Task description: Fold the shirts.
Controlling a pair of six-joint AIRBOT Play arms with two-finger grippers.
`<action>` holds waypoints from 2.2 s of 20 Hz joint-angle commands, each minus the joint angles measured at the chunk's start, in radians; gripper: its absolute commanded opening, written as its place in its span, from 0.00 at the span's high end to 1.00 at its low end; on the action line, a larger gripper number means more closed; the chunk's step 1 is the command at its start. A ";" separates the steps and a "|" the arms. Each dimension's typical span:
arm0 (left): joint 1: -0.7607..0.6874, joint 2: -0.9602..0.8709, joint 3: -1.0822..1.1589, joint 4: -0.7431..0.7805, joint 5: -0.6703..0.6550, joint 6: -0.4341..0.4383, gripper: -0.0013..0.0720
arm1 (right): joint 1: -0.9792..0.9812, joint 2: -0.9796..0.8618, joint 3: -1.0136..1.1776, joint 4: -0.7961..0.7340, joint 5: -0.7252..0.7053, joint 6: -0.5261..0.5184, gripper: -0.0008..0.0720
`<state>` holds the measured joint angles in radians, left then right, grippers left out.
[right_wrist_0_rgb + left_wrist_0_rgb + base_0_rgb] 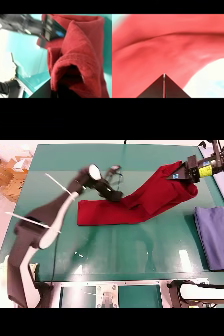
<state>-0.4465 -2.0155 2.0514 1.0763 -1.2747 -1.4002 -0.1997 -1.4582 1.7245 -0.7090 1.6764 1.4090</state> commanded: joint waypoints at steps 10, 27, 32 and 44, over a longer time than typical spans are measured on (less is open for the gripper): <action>0.322 0.221 0.052 0.337 -0.260 -0.003 0.95 | 0.656 -0.282 -0.001 -0.012 -0.739 0.159 0.96; 0.324 0.221 0.052 0.409 -0.271 0.013 0.95 | 0.264 -0.399 -0.010 -0.191 -0.381 0.151 0.22; 0.324 0.221 0.052 0.410 -0.271 0.013 0.95 | 0.257 -0.404 -0.224 -0.136 -0.455 0.133 0.22; 0.324 0.221 0.052 0.409 -0.290 0.013 0.95 | 0.395 -0.410 -0.064 0.112 -0.493 0.061 0.97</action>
<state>-0.1234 -1.7947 2.1025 1.4849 -1.5604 -1.3872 0.2222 -1.9060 1.5730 -0.6285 1.1286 1.4708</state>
